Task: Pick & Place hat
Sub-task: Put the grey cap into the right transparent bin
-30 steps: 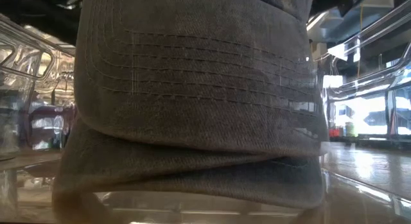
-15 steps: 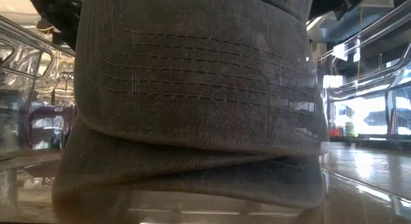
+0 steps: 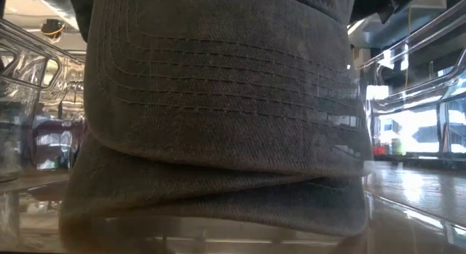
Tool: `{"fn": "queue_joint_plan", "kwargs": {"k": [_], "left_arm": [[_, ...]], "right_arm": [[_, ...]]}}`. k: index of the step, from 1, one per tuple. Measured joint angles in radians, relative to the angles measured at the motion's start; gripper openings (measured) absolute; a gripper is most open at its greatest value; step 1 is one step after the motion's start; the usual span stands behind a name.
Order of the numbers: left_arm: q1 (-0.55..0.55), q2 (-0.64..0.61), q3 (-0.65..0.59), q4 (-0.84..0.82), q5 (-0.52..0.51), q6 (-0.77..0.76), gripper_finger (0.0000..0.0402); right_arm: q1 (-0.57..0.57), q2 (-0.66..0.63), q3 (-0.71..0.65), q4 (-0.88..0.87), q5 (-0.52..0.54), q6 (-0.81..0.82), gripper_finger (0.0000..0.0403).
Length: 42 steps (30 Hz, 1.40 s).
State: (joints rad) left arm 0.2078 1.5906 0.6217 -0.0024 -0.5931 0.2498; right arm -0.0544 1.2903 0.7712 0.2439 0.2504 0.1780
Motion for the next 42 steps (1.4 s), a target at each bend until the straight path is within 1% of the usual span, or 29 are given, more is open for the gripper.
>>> {"fn": "queue_joint_plan", "kwargs": {"k": [4, 8, 12, 17, 21, 23, 27, 31, 34, 38, 40, 42], "left_arm": [[-0.001, 0.045, 0.018, 0.005, -0.041, 0.003, 0.0231], [-0.004, 0.061, 0.023, 0.003, -0.088, 0.003, 0.0204], [-0.008, 0.059, 0.023, 0.001, -0.112, 0.003, 0.0156], [-0.033, 0.057, 0.036, -0.007, -0.167, 0.006, 0.0084], [-0.079, 0.057, 0.087, -0.012, -0.238, 0.091, 0.0034], [-0.100, 0.045, 0.119, -0.013, -0.261, 0.139, 0.0016], [-0.134, -0.032, 0.177, -0.016, -0.244, 0.189, 0.0009], [-0.146, -0.170, 0.212, -0.012, -0.246, 0.239, 0.0007], [-0.160, -0.286, 0.229, -0.011, -0.181, 0.255, 0.0007], [-0.185, -0.418, 0.249, -0.005, -0.111, 0.271, 0.0007], [-0.198, -0.474, 0.253, -0.004, -0.068, 0.313, 0.0007], [-0.213, -0.522, 0.259, -0.001, -0.014, 0.372, 0.0008]], "right_arm": [[0.000, 0.000, 0.000, -0.005, 0.000, 0.000, 0.0207], [0.000, 0.000, 0.000, -0.012, 0.000, -0.001, 0.0207], [0.000, 0.000, 0.000, -0.022, 0.000, -0.001, 0.0207], [0.000, 0.001, 0.000, -0.035, 0.000, 0.015, 0.0207], [0.000, 0.001, 0.000, -0.025, -0.001, 0.179, 0.0207], [-0.002, -0.001, 0.001, -0.024, -0.005, 0.248, 0.0207], [-0.021, -0.039, 0.001, -0.029, -0.057, 0.339, 0.0207], [-0.059, -0.121, 0.002, -0.023, -0.109, 0.424, 0.0207], [-0.088, -0.189, 0.002, -0.022, -0.146, 0.451, 0.0207], [-0.103, -0.272, 0.002, -0.028, -0.156, 0.468, 0.0207], [-0.108, -0.306, 0.002, -0.033, -0.158, 0.547, 0.0207], [-0.114, -0.335, 0.002, -0.065, -0.162, 0.668, 0.0207]]}}
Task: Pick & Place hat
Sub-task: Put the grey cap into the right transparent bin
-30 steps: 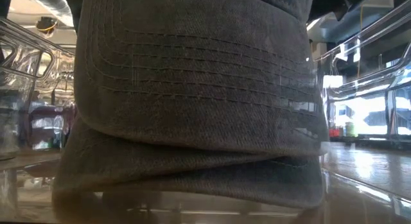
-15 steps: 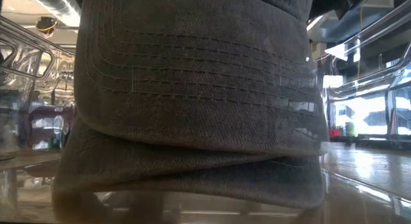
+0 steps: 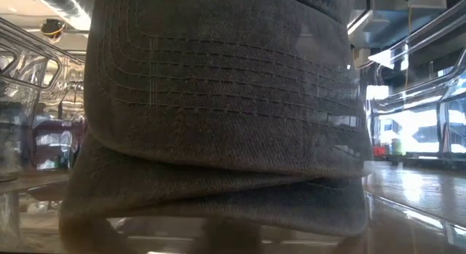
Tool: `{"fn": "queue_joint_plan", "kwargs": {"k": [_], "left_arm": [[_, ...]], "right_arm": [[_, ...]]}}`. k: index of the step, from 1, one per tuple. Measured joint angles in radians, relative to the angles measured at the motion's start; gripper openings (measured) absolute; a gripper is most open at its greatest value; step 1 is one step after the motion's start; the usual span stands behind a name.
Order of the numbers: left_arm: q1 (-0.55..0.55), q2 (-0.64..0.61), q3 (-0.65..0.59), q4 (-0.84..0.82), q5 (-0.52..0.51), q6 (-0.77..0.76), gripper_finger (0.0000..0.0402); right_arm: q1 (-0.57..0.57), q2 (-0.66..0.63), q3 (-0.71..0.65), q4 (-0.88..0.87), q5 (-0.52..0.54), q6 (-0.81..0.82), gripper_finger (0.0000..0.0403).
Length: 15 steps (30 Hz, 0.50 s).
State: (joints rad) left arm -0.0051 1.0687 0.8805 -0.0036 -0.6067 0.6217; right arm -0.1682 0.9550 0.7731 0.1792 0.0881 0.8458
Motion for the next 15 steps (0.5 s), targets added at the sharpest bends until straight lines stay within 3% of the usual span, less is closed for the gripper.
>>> {"fn": "queue_joint_plan", "kwargs": {"k": [9, 12, 15], "left_arm": [[-0.082, -0.124, 0.002, 0.006, 0.331, 0.406, 0.0008], [-0.108, -0.131, 0.002, 0.006, 0.355, 0.525, 0.0008], [-0.130, -0.131, 0.002, 0.006, 0.312, 0.603, 0.0008]], "right_arm": [[0.006, -0.010, 0.000, -0.223, -0.076, 0.285, 0.0207], [0.009, 0.000, 0.000, -0.222, -0.142, 0.287, 0.0207], [0.010, 0.000, 0.000, -0.217, -0.161, 0.288, 0.0207]]}}
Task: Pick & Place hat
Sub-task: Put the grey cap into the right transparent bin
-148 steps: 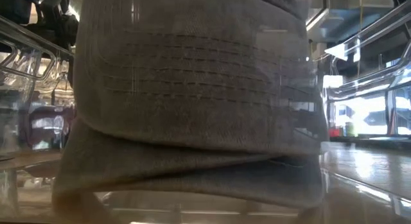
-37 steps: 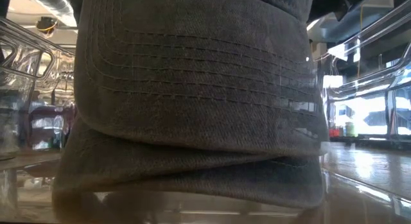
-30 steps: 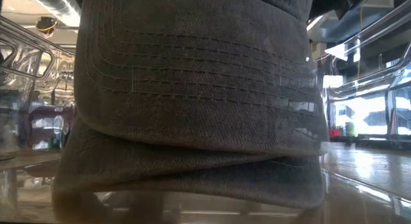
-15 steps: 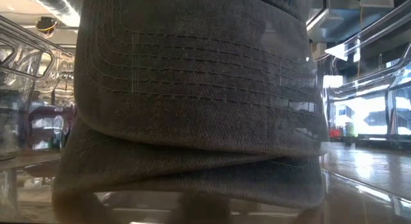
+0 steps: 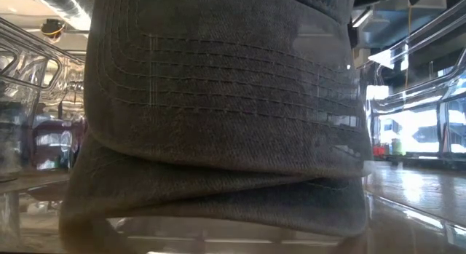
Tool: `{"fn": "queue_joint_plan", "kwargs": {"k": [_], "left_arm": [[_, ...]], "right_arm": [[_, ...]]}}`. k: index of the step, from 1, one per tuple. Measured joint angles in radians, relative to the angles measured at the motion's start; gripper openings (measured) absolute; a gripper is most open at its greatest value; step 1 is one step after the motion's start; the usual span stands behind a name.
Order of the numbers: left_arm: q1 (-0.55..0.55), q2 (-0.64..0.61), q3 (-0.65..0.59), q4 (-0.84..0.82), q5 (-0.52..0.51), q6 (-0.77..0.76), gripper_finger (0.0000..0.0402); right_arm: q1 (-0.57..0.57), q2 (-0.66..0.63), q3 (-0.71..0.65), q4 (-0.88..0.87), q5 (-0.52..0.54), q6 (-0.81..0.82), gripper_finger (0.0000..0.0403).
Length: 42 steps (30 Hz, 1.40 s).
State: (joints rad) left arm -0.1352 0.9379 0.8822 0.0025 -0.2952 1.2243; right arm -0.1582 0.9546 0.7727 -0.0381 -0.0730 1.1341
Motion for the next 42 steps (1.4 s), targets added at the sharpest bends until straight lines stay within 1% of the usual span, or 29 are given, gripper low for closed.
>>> {"fn": "queue_joint_plan", "kwargs": {"k": [3, 6, 8, 11, 15, 20, 24, 26, 29, 34, 37, 42], "left_arm": [[-0.019, 0.000, 0.000, 0.001, -0.051, 0.060, 0.0008], [-0.028, 0.000, 0.000, 0.001, -0.075, 0.105, 0.0008], [-0.030, 0.000, 0.000, 0.001, -0.083, 0.124, 0.0008], [-0.030, 0.000, 0.000, 0.001, -0.085, 0.163, 0.0008], [-0.030, 0.000, 0.000, 0.001, -0.086, 0.204, 0.0008], [-0.030, 0.004, 0.000, 0.001, -0.072, 0.234, 0.0008], [-0.050, 0.008, 0.000, 0.001, -0.076, 0.286, 0.0008], [-0.064, 0.009, 0.000, -0.006, -0.114, 0.323, 0.0008], [-0.086, 0.009, 0.000, -0.007, -0.170, 0.364, 0.0008], [-0.131, 0.009, 0.000, -0.006, -0.200, 0.368, 0.0008], [-0.165, 0.009, 0.000, -0.006, -0.204, 0.376, 0.0008], [-0.214, 0.009, 0.000, -0.006, -0.241, 0.381, 0.0008]], "right_arm": [[-0.001, 0.000, 0.000, 0.050, -0.008, 0.048, 0.0207], [0.008, 0.000, 0.000, 0.090, -0.008, 0.071, 0.0207], [0.022, 0.001, 0.000, 0.098, 0.014, 0.110, 0.0207], [0.050, 0.014, 0.000, 0.107, 0.061, 0.170, 0.0207], [0.085, 0.059, 0.000, 0.193, 0.126, 0.207, 0.0207], [0.087, 0.127, 0.000, 0.350, 0.143, 0.196, 0.0207], [0.087, 0.158, -0.001, 0.362, 0.157, 0.216, 0.0205], [0.088, 0.160, -0.001, 0.363, 0.158, 0.216, 0.0197], [0.087, 0.159, -0.001, 0.377, 0.159, 0.197, 0.0175], [0.088, 0.139, -0.001, 0.416, 0.159, 0.194, 0.0145], [0.087, 0.134, -0.001, 0.411, 0.159, 0.222, 0.0139], [0.087, 0.128, -0.001, 0.406, 0.141, 0.277, 0.0139]]}}
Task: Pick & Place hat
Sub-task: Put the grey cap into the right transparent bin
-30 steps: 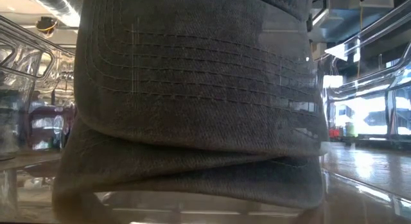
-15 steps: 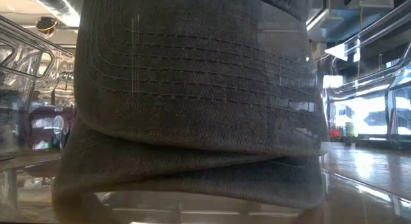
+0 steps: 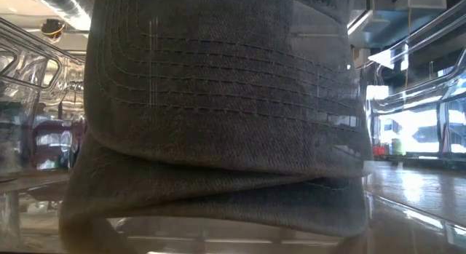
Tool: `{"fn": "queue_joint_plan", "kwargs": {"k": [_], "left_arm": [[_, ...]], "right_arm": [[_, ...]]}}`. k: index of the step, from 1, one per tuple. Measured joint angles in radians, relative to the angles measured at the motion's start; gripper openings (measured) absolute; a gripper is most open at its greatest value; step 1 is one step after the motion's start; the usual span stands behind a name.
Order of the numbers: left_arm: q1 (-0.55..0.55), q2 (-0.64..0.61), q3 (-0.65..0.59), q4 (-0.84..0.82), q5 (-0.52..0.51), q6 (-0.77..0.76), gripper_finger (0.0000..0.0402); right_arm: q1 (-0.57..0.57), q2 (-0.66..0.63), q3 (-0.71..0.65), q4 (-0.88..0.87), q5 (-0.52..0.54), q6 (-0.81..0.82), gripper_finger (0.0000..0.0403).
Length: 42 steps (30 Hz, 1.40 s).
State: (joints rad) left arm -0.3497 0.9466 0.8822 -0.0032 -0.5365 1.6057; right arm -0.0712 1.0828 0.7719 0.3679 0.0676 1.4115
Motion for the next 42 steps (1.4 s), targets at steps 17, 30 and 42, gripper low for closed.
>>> {"fn": "queue_joint_plan", "kwargs": {"k": [17, 30, 42], "left_arm": [[-0.075, 0.000, 0.000, 0.000, -0.022, 0.065, 0.0011], [-0.075, 0.000, 0.000, 0.000, -0.020, -0.008, 0.0027], [-0.074, -0.086, 0.000, -0.001, -0.022, -0.361, 0.0106]], "right_arm": [[0.000, 0.002, 0.000, -0.050, -0.051, -0.026, 0.0133], [-0.001, 0.002, 0.000, -0.047, -0.042, -0.138, 0.0024], [-0.001, 0.001, 0.032, 0.101, -0.046, -0.337, 0.0017]]}}
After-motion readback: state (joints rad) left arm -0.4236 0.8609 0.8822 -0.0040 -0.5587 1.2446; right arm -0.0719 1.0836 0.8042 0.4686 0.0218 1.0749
